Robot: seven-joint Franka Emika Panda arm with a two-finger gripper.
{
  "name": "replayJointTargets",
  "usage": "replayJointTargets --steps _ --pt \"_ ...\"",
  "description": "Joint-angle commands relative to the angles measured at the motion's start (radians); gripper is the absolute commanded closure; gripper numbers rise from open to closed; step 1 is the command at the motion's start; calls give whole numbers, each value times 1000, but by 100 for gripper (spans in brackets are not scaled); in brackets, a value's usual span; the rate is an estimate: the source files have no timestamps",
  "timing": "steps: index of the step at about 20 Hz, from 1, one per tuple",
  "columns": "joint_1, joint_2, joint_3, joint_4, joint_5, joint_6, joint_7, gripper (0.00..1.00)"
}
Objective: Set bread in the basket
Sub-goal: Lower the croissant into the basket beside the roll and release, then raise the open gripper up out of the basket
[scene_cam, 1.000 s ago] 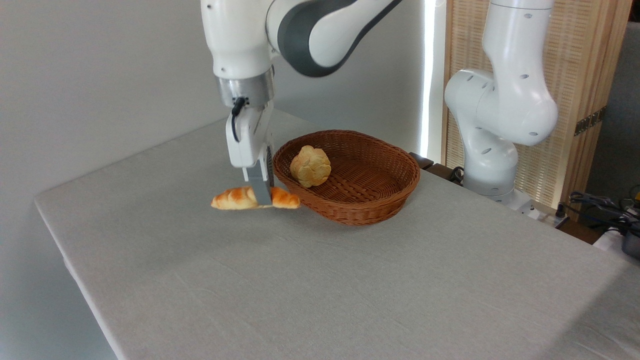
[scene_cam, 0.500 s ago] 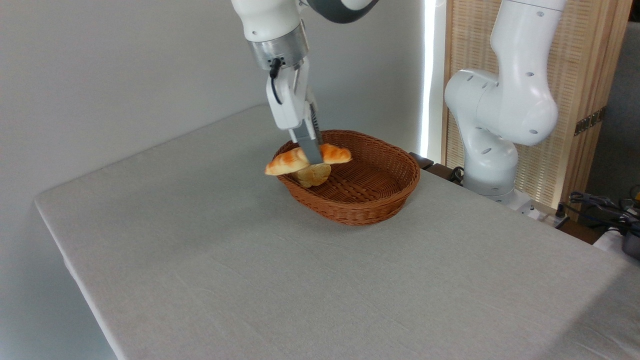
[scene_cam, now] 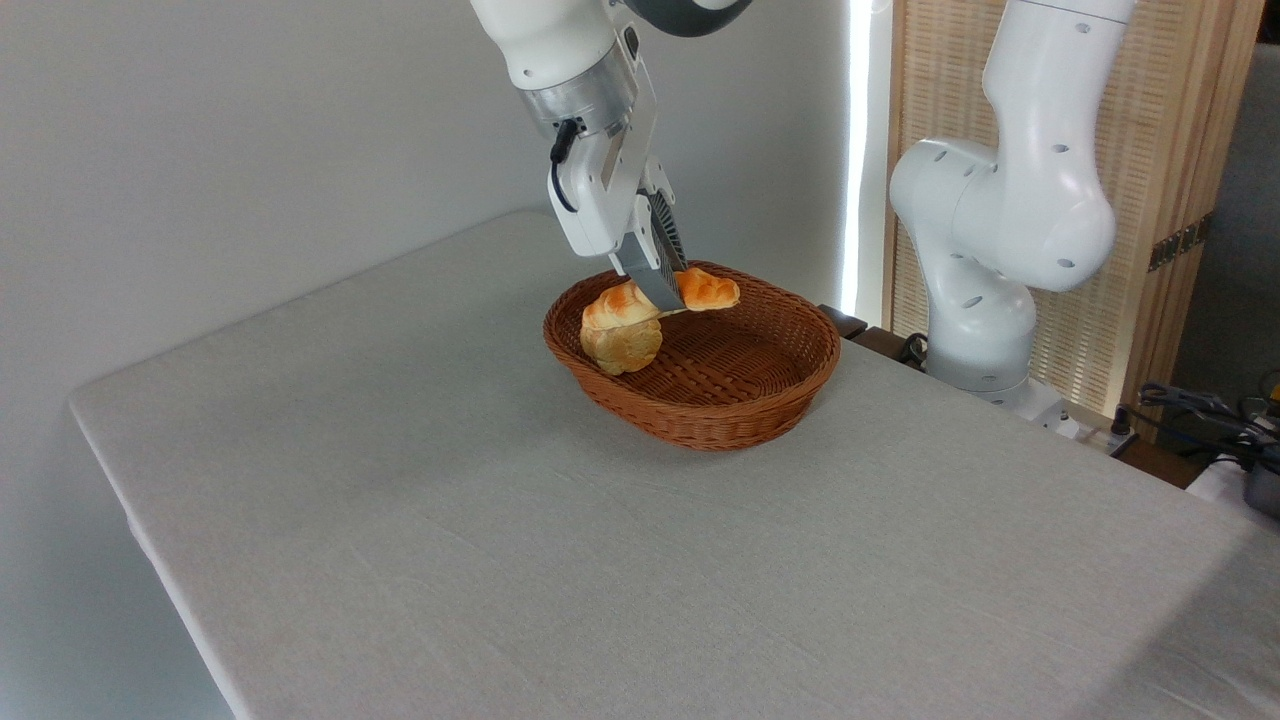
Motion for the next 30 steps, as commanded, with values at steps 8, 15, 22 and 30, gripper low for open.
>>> replayJointTargets --steps 8,15,22,30 --pt "-9 -7 11 3 2 -15 18 0" --pt "0 -7 14 9 2 167 -98 0" --pt "0 6 51 11 36 385 -592 0" --pt "2 70 81 57 73 381 -899 0"
